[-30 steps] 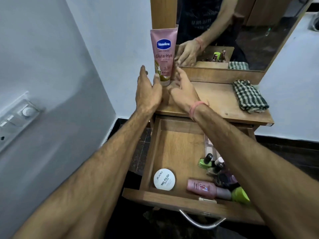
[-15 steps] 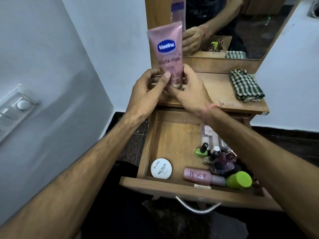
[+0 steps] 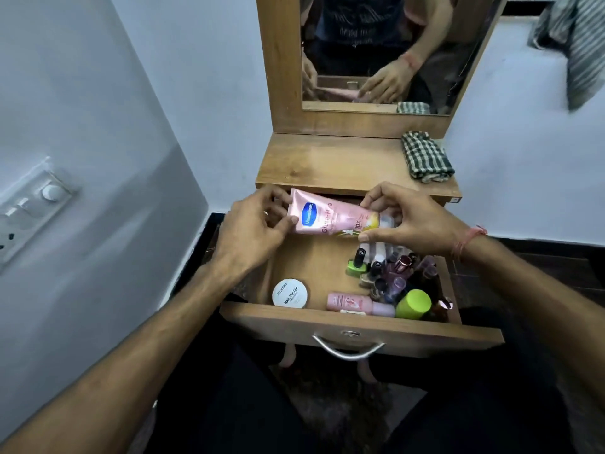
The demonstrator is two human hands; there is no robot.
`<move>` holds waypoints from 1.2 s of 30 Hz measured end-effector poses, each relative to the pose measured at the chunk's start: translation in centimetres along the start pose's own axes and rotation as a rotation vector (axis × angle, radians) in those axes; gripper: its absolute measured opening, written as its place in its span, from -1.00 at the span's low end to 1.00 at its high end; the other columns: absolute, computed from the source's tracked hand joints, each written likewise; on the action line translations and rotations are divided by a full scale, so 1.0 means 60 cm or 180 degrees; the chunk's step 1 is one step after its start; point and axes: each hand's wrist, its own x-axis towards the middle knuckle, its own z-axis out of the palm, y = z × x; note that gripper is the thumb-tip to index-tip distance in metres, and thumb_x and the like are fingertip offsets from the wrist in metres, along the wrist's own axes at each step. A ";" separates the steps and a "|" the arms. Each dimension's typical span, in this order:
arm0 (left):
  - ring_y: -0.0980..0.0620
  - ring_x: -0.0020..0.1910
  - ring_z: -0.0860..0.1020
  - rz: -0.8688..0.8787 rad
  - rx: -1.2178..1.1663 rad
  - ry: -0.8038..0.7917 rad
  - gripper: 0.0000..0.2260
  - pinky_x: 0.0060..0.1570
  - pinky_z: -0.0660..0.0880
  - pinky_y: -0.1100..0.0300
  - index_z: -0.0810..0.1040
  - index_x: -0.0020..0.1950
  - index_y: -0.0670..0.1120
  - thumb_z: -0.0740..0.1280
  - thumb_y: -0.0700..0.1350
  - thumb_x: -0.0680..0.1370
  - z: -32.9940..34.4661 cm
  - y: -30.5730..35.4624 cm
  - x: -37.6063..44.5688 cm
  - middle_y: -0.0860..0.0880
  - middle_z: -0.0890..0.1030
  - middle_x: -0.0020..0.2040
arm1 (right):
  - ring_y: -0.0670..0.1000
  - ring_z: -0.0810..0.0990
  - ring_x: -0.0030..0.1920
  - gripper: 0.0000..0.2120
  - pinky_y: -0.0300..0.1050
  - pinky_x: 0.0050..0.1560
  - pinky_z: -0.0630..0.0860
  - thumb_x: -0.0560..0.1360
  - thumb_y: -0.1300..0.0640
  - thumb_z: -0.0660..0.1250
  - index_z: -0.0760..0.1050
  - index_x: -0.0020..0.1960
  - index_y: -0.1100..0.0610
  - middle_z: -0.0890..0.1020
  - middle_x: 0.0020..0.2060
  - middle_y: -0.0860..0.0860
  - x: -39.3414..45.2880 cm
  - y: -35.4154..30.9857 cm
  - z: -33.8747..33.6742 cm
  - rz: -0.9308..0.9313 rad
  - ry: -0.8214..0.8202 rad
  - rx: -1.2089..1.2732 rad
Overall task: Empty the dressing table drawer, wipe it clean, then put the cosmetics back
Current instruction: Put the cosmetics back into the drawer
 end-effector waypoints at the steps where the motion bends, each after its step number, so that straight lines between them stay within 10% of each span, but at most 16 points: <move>1: 0.13 -0.02 0.75 0.0089 0.0494 -0.0088 -0.79 0.05 0.70 -0.03 0.65 0.19 0.16 0.57 0.01 0.60 0.002 0.002 -0.001 0.22 0.78 -0.03 | -0.08 0.69 0.02 -0.49 -0.06 -0.02 0.63 0.35 -0.12 0.71 0.58 0.20 -0.07 0.73 0.03 -0.09 0.003 0.007 0.003 0.0031 0.0010 0.0025; 17: -0.18 0.18 0.69 0.0310 0.3311 -0.0762 -0.71 -0.02 0.53 0.02 0.65 0.36 0.00 0.38 0.09 0.70 0.058 0.027 -0.004 -0.08 0.73 0.17 | -0.09 0.70 0.16 -0.56 0.09 0.27 0.67 0.42 0.00 0.68 0.65 0.25 -0.07 0.73 0.11 -0.13 0.068 0.060 0.057 0.0559 -0.0420 -0.0067; 26: -0.17 0.18 0.65 0.0403 0.2611 -0.0668 -0.70 -0.03 0.51 -0.01 0.65 0.33 0.15 0.40 0.05 0.60 0.050 0.003 -0.012 0.01 0.71 0.18 | -0.08 0.69 0.14 -0.60 -0.01 0.23 0.66 0.60 -0.23 0.44 0.63 0.34 -0.05 0.72 0.17 -0.11 0.044 0.046 0.050 0.0301 -0.0080 -0.0720; 36: -0.09 0.34 0.65 0.0157 0.1929 -0.0549 -0.68 0.16 0.56 0.04 0.66 0.40 0.22 0.49 0.14 0.64 0.037 0.004 -0.014 0.09 0.71 0.33 | -0.02 0.68 0.00 -0.79 -0.03 0.08 0.66 0.62 -0.05 0.47 0.70 0.16 0.04 0.73 0.00 -0.05 0.005 0.023 -0.049 -0.0028 0.1292 -0.1160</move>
